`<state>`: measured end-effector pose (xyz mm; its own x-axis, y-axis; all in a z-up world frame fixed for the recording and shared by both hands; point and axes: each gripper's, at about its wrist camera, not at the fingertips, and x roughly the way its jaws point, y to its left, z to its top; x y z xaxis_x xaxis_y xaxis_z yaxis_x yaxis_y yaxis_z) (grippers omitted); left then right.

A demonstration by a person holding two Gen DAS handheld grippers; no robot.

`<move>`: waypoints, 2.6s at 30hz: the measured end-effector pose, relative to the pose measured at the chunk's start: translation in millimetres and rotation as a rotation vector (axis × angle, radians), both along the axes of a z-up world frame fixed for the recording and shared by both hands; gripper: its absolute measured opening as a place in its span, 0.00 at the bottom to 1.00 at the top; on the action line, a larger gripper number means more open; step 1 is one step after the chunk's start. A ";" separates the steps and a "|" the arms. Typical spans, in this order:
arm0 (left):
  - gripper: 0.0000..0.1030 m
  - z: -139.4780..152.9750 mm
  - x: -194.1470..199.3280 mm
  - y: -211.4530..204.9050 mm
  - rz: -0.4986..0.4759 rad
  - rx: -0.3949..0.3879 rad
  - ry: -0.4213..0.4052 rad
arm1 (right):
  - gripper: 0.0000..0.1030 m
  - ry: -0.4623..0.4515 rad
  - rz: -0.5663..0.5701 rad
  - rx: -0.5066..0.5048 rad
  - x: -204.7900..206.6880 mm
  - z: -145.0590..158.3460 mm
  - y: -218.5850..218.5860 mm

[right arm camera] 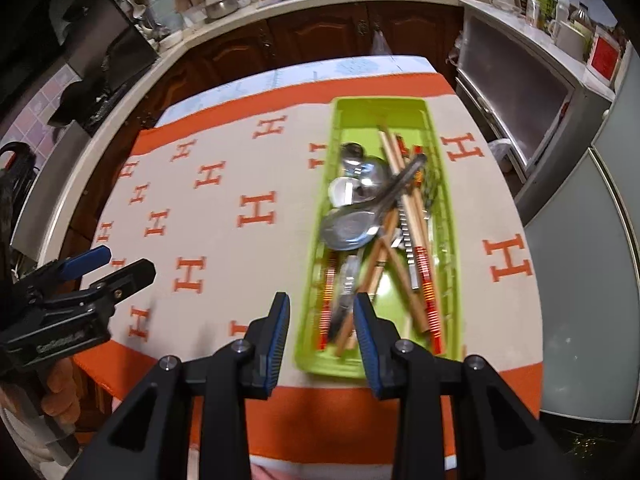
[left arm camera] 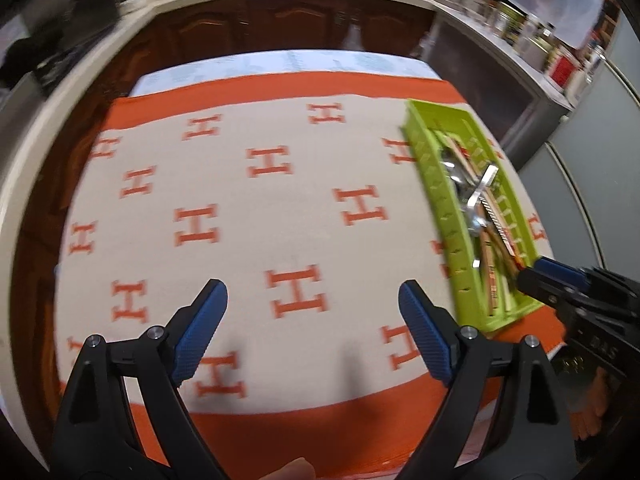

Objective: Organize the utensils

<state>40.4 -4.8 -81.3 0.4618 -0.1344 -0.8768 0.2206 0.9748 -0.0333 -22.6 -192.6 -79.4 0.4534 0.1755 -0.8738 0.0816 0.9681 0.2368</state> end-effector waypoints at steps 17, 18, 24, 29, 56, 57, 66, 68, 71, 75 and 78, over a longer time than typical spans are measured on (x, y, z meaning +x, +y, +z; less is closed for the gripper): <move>0.84 66.1 -66.4 61.7 0.183 0.059 -0.214 | 0.45 -0.307 0.032 0.033 -31.8 74.0 82.5; 0.84 67.0 -71.0 61.8 0.183 0.061 -0.225 | 0.46 -0.313 0.035 0.024 -33.1 74.5 85.3; 0.84 74.4 -88.3 65.2 0.191 0.050 -0.282 | 0.46 -0.328 0.059 0.003 -38.4 73.8 97.0; 0.84 73.6 -90.2 70.9 0.203 0.029 -0.279 | 0.46 -0.323 0.056 0.022 -39.7 70.1 98.5; 0.84 66.2 -83.1 61.1 0.179 0.011 -0.261 | 0.46 -0.295 0.047 0.031 -40.5 62.1 96.3; 0.84 65.7 -83.0 60.8 0.178 0.011 -0.260 | 0.46 -0.295 0.046 0.031 -40.7 61.9 96.0; 0.84 64.1 -82.1 61.3 0.179 0.013 -0.257 | 0.46 -0.293 0.046 0.031 -41.3 61.6 95.6; 0.84 64.7 -82.5 61.5 0.179 0.012 -0.259 | 0.46 -0.294 0.047 0.032 -41.4 61.7 95.7; 0.84 64.4 -82.3 61.7 0.178 0.013 -0.259 | 0.46 -0.295 0.047 0.034 -42.5 61.8 95.3; 0.84 64.1 -81.9 61.9 0.177 0.013 -0.256 | 0.46 -0.293 0.046 0.034 -42.2 61.9 96.2; 0.84 64.0 -83.5 63.5 0.179 0.012 -0.256 | 0.46 -0.292 0.047 0.038 -42.8 61.9 95.9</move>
<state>-43.1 58.8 -17.3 0.6829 -0.0213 -0.7302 0.0455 0.9989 0.0133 -65.4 -96.7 -17.5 0.6751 0.2325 -0.7001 -0.0397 0.9591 0.2802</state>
